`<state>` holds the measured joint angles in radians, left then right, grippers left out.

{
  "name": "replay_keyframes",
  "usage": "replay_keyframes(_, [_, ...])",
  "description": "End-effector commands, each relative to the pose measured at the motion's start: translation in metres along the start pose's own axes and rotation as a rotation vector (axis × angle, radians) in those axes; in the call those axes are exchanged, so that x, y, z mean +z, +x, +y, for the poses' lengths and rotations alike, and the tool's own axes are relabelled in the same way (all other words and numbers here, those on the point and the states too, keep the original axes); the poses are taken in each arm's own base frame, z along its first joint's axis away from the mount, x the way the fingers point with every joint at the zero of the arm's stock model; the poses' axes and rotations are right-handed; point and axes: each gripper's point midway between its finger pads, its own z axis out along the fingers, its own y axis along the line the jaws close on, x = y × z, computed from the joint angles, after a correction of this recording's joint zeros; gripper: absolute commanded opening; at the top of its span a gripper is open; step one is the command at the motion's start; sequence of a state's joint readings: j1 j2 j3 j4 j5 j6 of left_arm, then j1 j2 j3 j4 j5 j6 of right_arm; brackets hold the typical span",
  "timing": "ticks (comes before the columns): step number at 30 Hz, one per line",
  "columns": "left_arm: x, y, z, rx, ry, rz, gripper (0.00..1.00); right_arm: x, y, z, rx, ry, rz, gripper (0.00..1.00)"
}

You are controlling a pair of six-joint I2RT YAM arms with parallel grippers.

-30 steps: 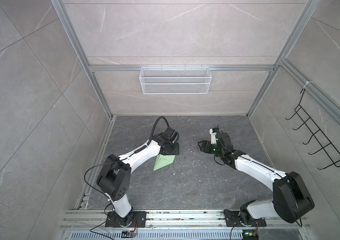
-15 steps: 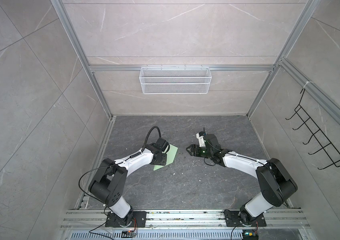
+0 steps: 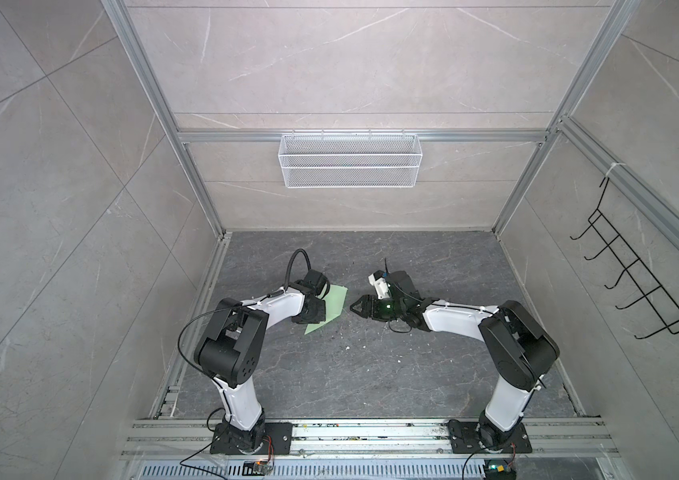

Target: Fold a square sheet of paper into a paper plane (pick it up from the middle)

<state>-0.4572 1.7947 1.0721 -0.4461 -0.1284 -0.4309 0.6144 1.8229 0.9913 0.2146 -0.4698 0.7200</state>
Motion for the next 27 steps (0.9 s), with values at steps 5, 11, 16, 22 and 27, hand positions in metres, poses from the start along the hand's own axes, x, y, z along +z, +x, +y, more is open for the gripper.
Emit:
replay_keyframes(5, [0.009, 0.008, -0.011, 0.021, 0.063, 0.086, 0.14, 0.013, -0.002, 0.005, 0.095, -0.017, 0.017, 0.62])
replay_keyframes(11, [0.006, 0.02, -0.042, 0.121, 0.138, 0.121, 0.14, -0.006, -0.013, -0.017, 0.152, 0.019, -0.059, 0.61])
replay_keyframes(16, [0.003, 0.028, -0.079, 0.17, 0.187, 0.138, 0.14, -0.032, -0.009, -0.04, 0.202, 0.031, -0.099, 0.61])
replay_keyframes(22, [0.003, 0.034, -0.109, 0.195, 0.197, 0.161, 0.14, -0.056, 0.014, -0.056, 0.261, 0.056, -0.097, 0.61])
replay_keyframes(27, [0.004, 0.035, -0.109, 0.197, 0.191, 0.171, 0.14, -0.05, 0.025, -0.066, 0.339, 0.049, -0.085, 0.6])
